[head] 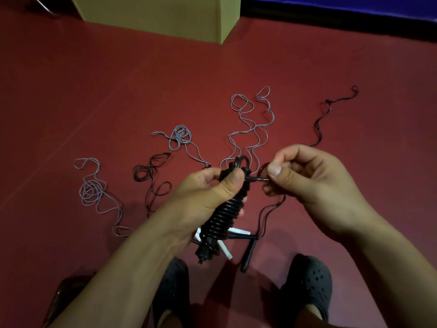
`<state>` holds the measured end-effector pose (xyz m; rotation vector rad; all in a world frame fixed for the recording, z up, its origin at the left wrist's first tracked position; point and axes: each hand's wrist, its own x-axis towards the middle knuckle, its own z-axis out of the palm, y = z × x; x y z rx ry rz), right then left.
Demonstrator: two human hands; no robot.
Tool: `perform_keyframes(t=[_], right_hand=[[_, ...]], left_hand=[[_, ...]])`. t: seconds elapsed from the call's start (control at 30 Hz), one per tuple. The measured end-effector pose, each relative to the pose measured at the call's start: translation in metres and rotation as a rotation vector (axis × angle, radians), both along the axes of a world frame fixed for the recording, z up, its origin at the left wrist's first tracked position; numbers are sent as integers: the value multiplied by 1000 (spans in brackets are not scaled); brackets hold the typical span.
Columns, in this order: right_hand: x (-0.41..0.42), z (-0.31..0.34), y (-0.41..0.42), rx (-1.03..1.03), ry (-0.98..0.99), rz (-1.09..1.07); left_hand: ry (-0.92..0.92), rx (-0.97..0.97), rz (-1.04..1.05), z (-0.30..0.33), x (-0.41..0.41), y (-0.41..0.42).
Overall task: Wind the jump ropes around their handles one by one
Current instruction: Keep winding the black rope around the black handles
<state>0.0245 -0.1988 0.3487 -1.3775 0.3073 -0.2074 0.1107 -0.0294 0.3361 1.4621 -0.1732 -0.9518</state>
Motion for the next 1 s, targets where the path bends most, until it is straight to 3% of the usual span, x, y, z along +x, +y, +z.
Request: perform_keyframes(t=[0.4, 0.63, 0.73, 1.0], right_hand=[[0, -5, 5, -73, 10, 6], [1, -7, 9, -257, 22, -9], [0, -9, 14, -192, 37, -28], [2, -9, 16, 303, 172, 112]], left_hand=[[175, -68, -91, 2, -10, -1], [-22, 1, -130, -1, -17, -6], [-106, 19, -149, -2, -15, -6], [-237, 62, -198, -5, -13, -2]])
